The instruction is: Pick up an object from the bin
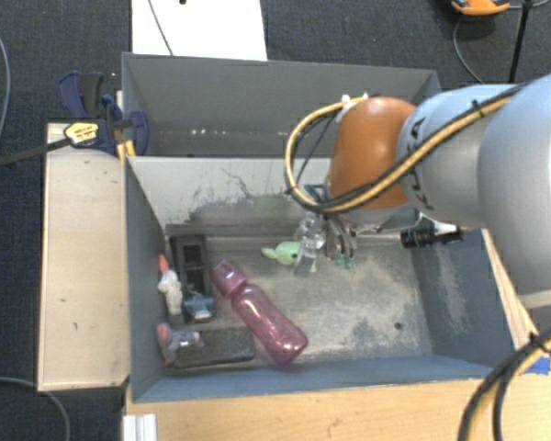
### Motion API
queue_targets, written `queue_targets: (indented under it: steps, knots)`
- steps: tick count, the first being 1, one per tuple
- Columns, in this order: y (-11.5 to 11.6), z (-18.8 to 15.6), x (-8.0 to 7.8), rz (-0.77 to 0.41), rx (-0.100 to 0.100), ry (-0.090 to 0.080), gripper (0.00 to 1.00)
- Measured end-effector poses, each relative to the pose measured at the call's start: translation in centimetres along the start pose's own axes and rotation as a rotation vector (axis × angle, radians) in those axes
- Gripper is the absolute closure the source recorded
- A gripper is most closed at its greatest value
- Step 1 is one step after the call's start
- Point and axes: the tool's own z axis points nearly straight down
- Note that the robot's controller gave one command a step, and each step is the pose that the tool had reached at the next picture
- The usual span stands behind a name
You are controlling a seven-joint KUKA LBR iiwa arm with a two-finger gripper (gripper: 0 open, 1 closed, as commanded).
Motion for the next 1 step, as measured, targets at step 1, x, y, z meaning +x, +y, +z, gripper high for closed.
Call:
queue_targets:
  steps: [1]
  knots:
    - [-0.01, -0.56, 0.00, -0.001, 0.000, 0.001, 1.00]
